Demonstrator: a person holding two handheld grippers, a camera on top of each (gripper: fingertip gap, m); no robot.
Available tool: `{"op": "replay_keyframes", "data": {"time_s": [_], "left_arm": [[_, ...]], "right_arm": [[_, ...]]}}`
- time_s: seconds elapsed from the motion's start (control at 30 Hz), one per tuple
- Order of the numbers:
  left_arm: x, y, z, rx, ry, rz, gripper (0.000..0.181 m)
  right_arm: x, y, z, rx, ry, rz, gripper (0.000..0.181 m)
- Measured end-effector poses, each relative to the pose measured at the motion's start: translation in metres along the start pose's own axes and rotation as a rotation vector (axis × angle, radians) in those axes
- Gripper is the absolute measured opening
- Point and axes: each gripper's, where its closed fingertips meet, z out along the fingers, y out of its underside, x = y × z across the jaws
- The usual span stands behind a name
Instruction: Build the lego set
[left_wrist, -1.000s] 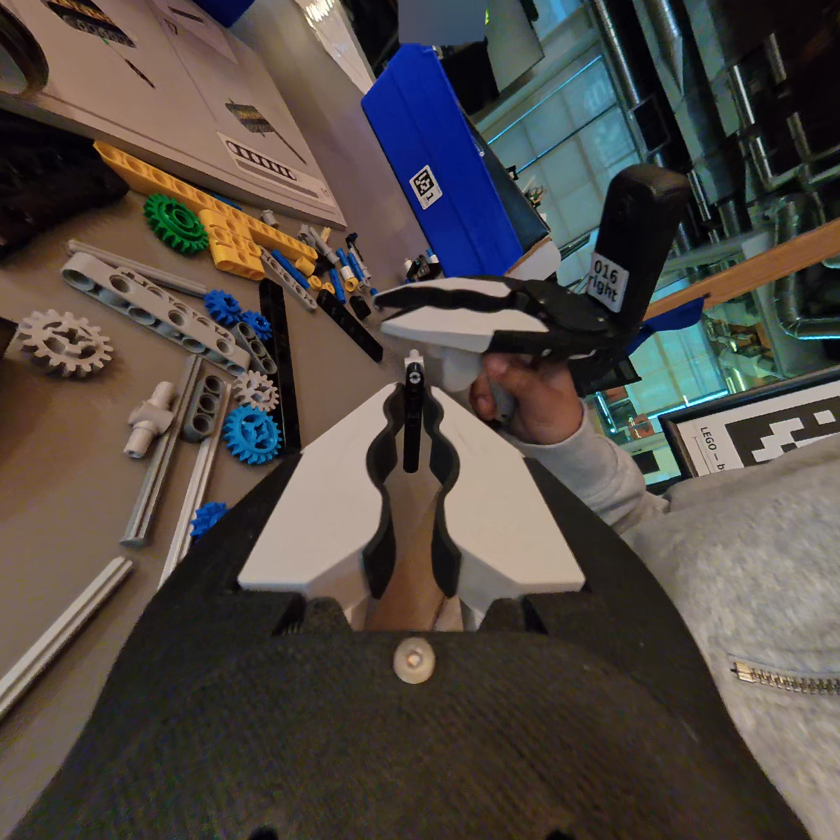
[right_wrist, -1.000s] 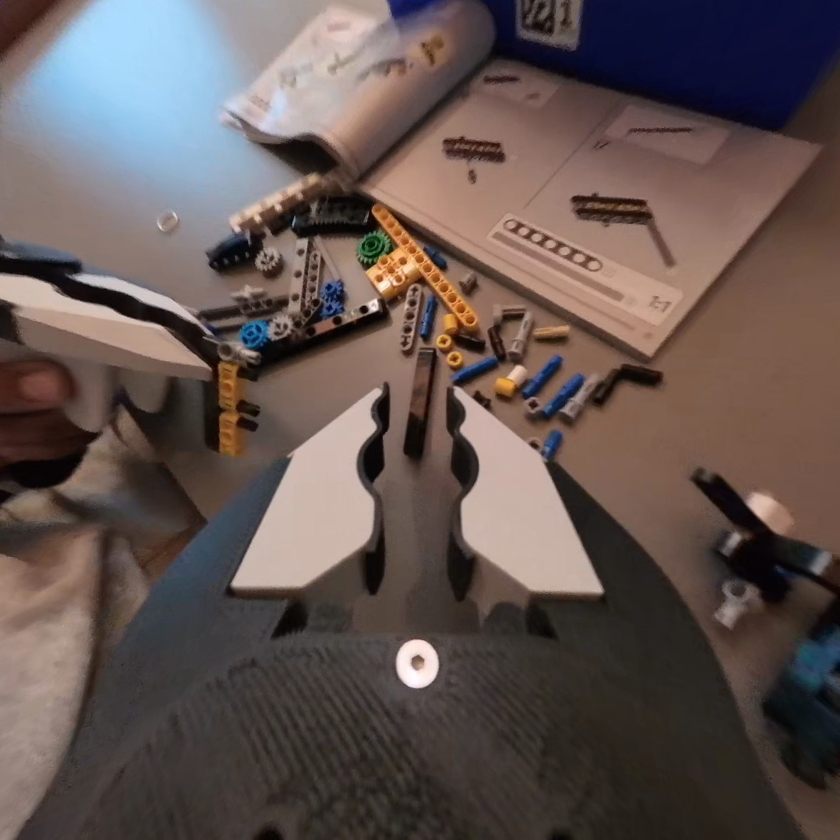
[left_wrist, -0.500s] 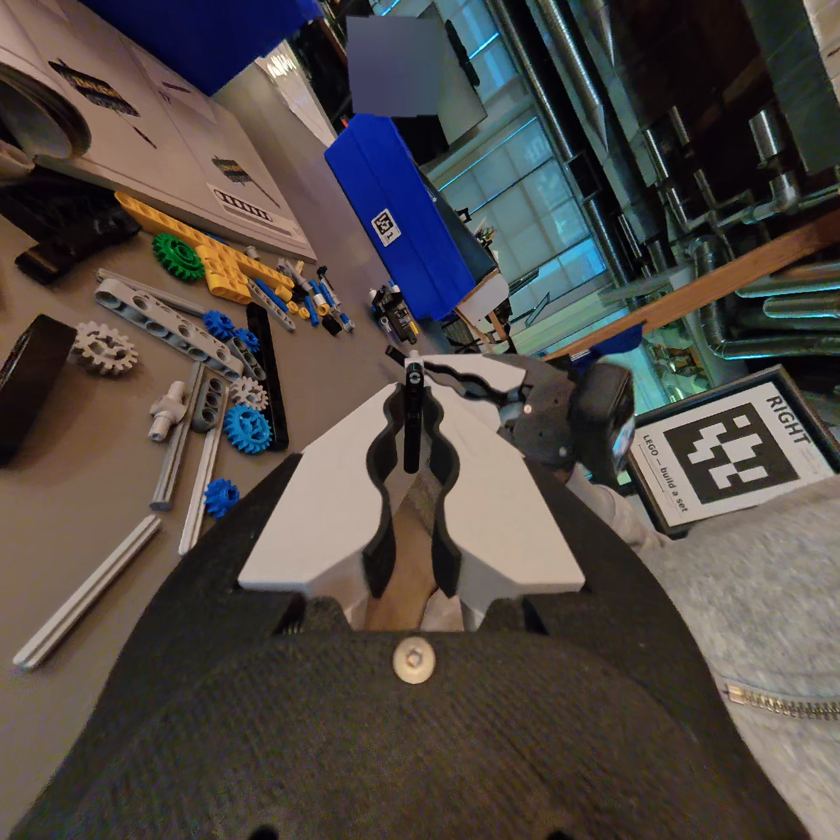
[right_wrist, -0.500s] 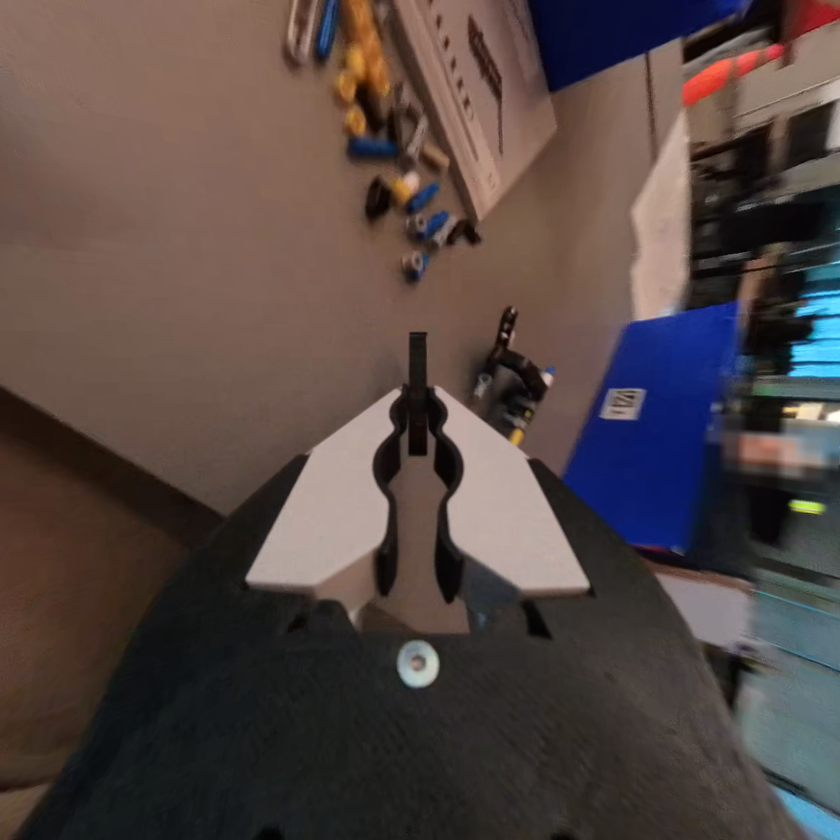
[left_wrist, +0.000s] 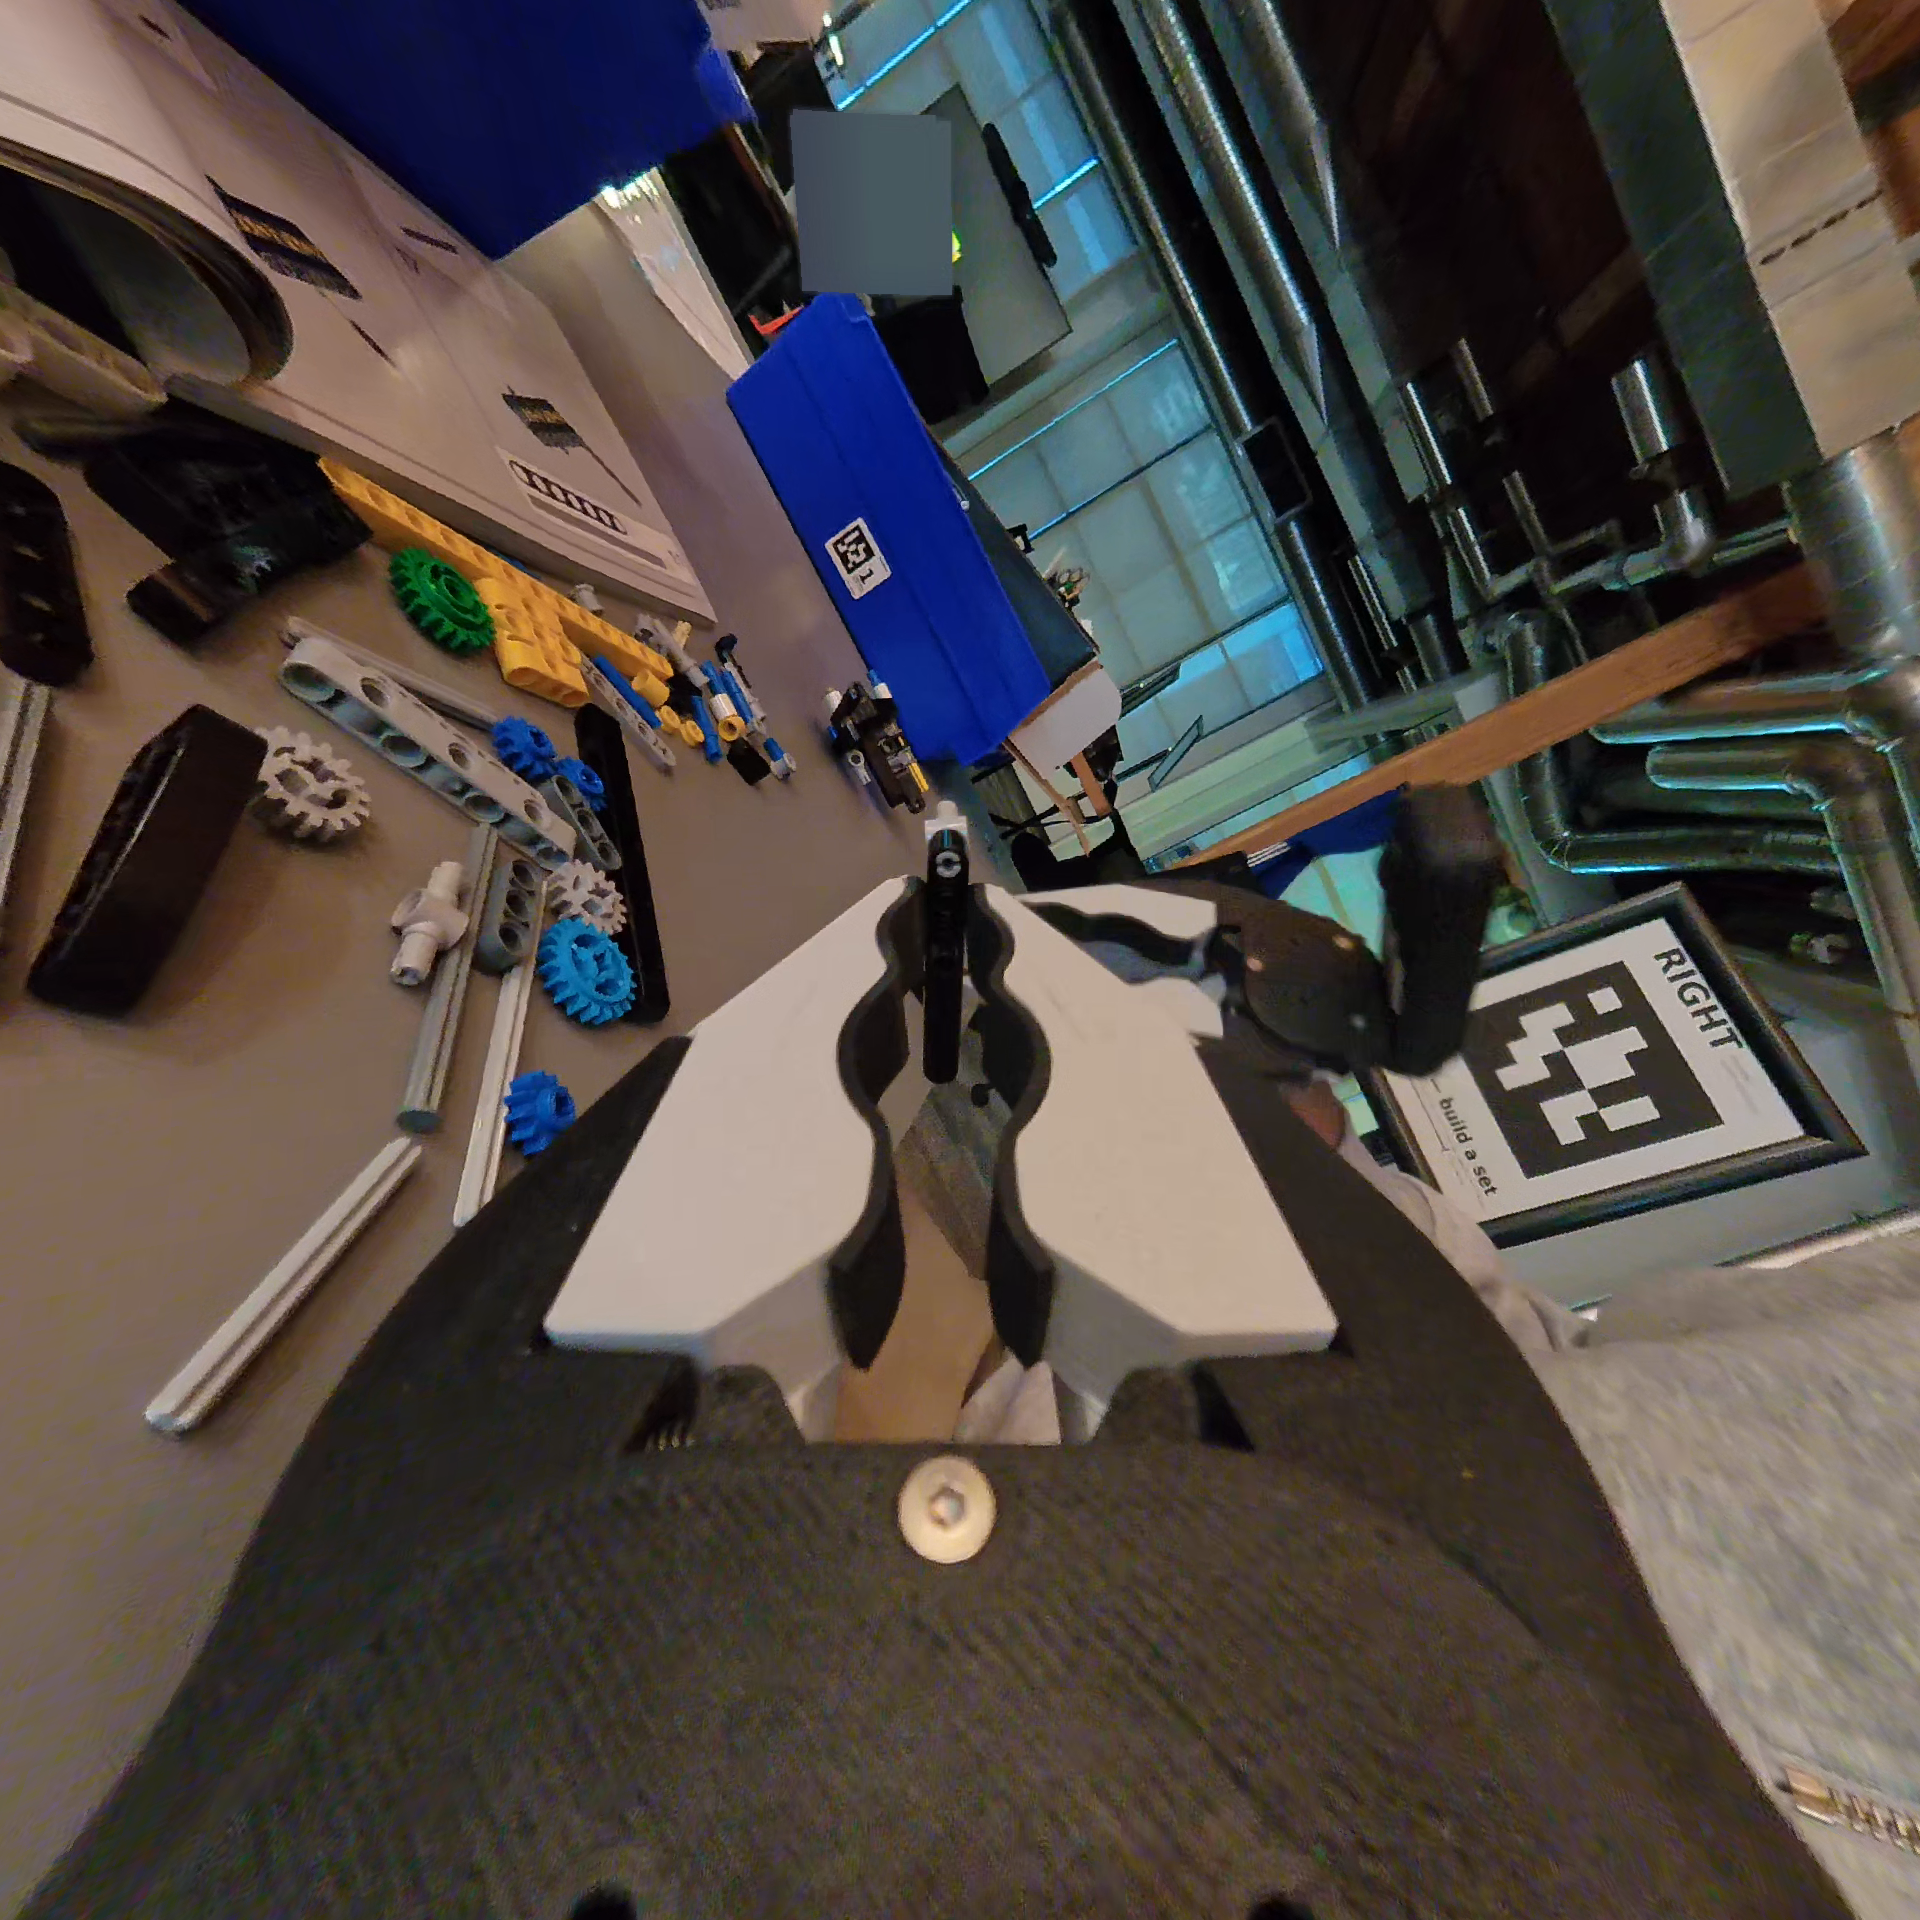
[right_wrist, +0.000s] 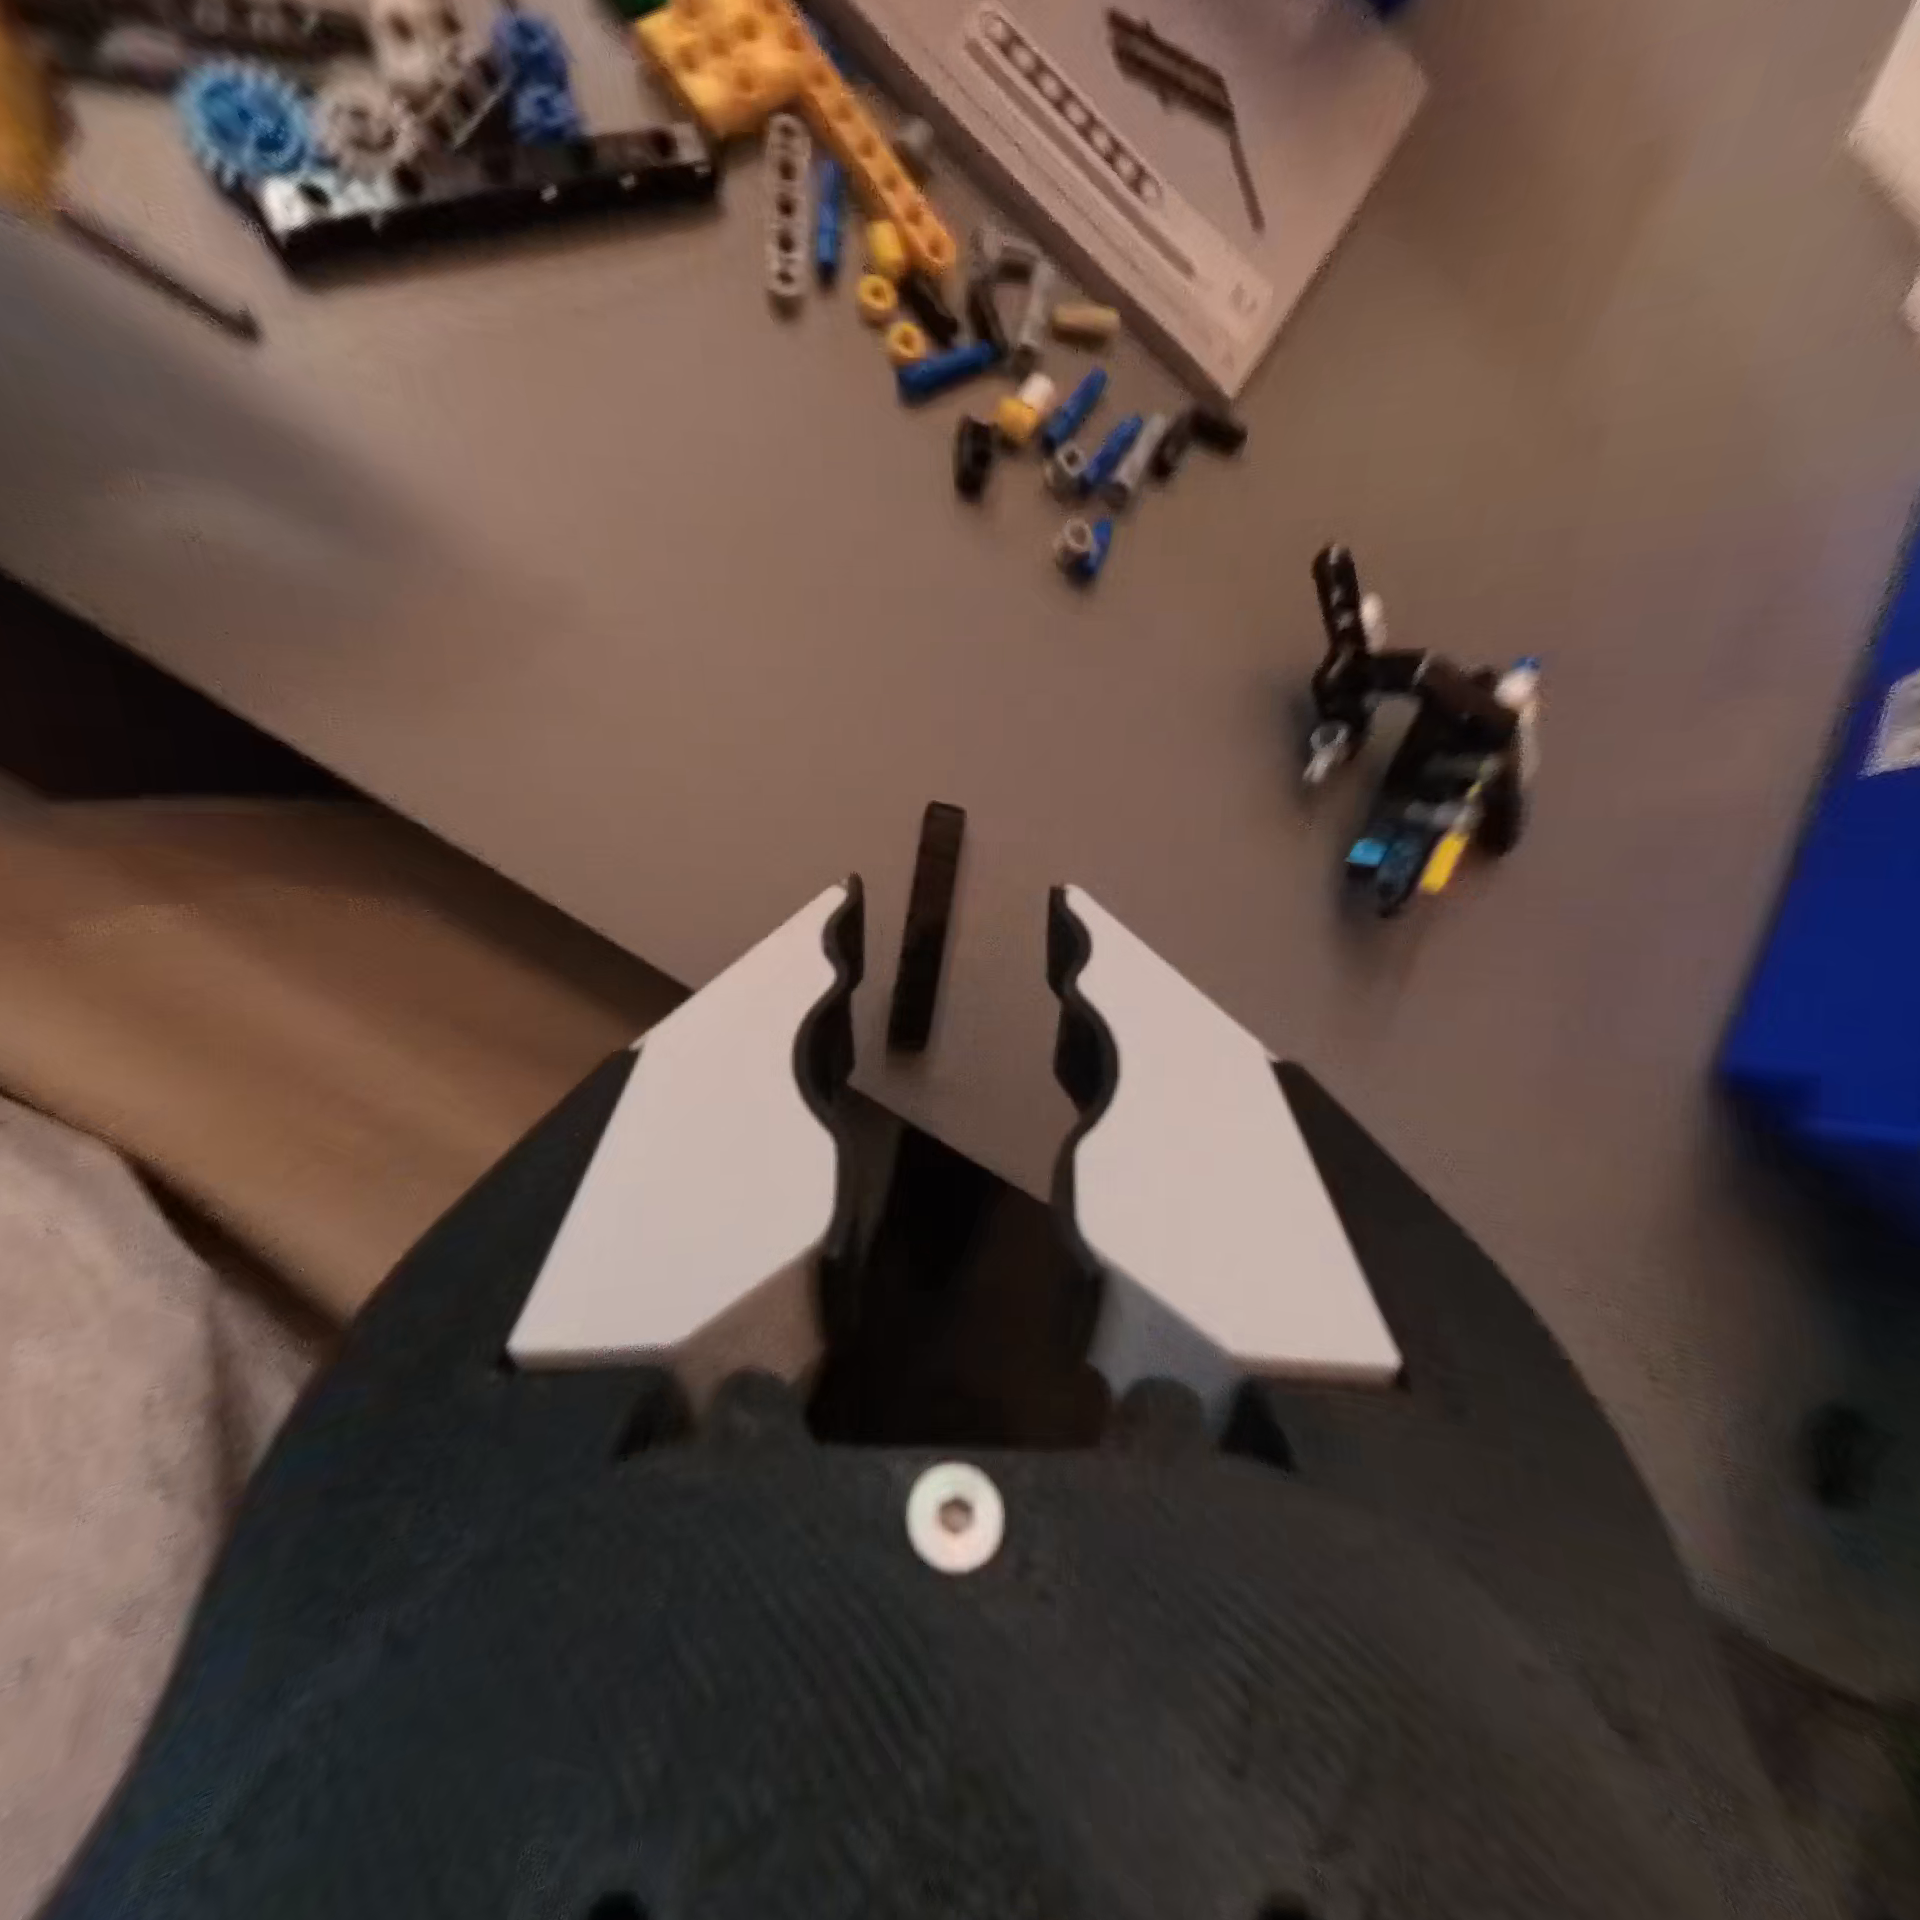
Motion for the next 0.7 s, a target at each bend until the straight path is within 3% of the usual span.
{"op": "replay_keyframes", "data": {"time_s": [0.03, 0.07, 0.13, 0.37, 0.7], "left_arm": [[0.001, 0.0, 0.0, 0.0, 0.003, -0.001, 0.005], [0.001, 0.0, 0.0, -0.002, 0.006, -0.002, 0.005], [0.001, 0.001, 0.001, -0.006, 0.007, -0.002, 0.005], [-0.001, 0.007, 0.006, -0.036, -0.006, 0.005, 0.005], [-0.029, 0.023, 0.018, -0.185, -0.215, 0.171, 0.005]], "right_arm": [[0.002, 0.005, 0.004, -0.003, -0.083, 0.101, 0.034], [0.0, 0.007, 0.007, -0.009, -0.19, 0.205, 0.034], [-0.009, 0.009, 0.009, -0.025, -0.373, 0.308, 0.015], [-0.01, 0.011, 0.022, -0.04, -0.3, 0.223, 0.006], [-0.042, -0.026, 0.011, 0.171, -0.443, 0.265, 0.006]]}}
